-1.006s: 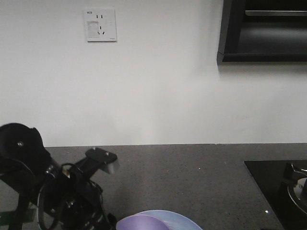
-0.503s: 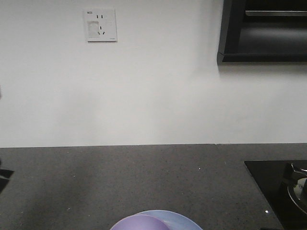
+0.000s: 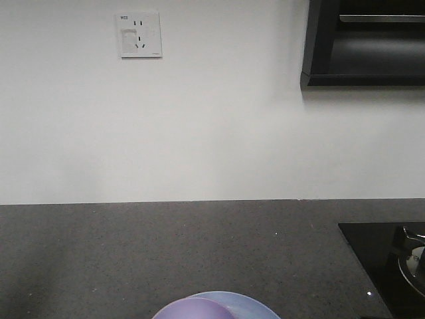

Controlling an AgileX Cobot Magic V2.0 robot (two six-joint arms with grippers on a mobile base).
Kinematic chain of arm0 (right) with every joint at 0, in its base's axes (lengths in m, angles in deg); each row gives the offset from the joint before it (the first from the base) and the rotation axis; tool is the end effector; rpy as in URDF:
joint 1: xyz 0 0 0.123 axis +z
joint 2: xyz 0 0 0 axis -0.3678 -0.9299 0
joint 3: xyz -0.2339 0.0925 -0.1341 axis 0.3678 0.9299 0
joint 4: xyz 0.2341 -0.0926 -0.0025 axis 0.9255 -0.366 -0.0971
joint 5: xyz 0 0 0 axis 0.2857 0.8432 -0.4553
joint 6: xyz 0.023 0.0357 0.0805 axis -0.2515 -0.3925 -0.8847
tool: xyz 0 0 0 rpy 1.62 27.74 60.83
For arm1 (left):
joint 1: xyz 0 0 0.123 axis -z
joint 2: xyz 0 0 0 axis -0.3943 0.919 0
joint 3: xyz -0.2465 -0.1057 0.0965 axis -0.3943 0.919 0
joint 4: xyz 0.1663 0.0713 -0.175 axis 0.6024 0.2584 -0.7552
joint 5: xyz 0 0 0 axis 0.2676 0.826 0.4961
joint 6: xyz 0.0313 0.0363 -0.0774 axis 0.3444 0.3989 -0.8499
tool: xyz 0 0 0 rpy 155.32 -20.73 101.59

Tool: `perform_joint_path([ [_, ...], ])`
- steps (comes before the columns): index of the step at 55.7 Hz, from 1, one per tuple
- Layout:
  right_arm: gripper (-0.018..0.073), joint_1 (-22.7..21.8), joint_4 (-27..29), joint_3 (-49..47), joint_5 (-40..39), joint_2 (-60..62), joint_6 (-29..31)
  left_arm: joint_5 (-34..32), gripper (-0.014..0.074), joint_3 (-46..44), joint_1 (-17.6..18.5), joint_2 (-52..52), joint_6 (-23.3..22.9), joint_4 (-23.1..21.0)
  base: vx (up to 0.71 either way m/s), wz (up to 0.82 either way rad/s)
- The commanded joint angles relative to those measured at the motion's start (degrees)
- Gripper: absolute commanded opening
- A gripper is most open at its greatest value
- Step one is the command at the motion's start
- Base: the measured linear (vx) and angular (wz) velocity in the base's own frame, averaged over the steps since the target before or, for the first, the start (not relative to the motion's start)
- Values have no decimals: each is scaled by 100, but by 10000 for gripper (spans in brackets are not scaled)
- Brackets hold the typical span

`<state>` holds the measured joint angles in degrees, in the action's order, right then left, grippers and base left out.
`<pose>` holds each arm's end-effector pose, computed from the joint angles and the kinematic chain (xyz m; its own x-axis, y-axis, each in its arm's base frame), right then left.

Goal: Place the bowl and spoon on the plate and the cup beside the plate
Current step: 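Move the left gripper to the brown paper cup and grasp it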

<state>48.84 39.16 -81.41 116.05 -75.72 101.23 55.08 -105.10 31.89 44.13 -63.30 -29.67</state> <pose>0.1210 0.0717 0.3169 -0.2887 -0.3393 -0.8953 -0.5871 0.8014 -0.1144 0.1613 0.0048 0.3776 -0.8541 0.2066 -0.4774 0.0529 0.9475 0.3154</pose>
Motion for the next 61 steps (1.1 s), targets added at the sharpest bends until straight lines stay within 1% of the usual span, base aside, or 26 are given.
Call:
perform_joint_path([
  [1,-8,-32,-10,-164,-408,21,25,-108,533,4,-166,53,-69,214,0,0],
  [8,-8,-32,-10,-164,-346,21,25,-170,533,49,-452,234,-69,219,0,0],
  [13,-8,-32,-10,-164,-274,21,25,-211,533,49,-551,386,-69,184,0,0],
  [29,-8,-32,-10,-164,-223,21,25,-287,533,49,-581,1170,-64,148,0,0],
  [36,-8,-32,-10,-164,-223,21,25,-310,533,49,-713,1487,-64,136,0,0],
  [41,-8,-32,-10,-164,-223,21,25,-328,506,49,-735,1620,-64,128,0,0],
  [45,-8,-32,-10,-164,-223,21,25,-348,433,49,-735,1686,-58,37,0,0],
  [47,-8,-32,-10,-164,-223,21,25,-369,370,49,-735,1693,-43,-21,0,0],
  [52,-8,-32,-10,-164,-223,21,25,-408,168,49,-735,1704,28,-110,0,0],
  [54,-8,-32,-10,-164,-223,21,25,-413,55,49,-735,1704,33,-110,0,0],
  [56,-8,-32,-10,-164,-223,21,25,-419,-12,49,-735,1704,48,-110,0,0],
  [61,-8,-32,-10,-164,-223,21,25,-407,-9,49,-735,1704,141,-110,0,0],
])
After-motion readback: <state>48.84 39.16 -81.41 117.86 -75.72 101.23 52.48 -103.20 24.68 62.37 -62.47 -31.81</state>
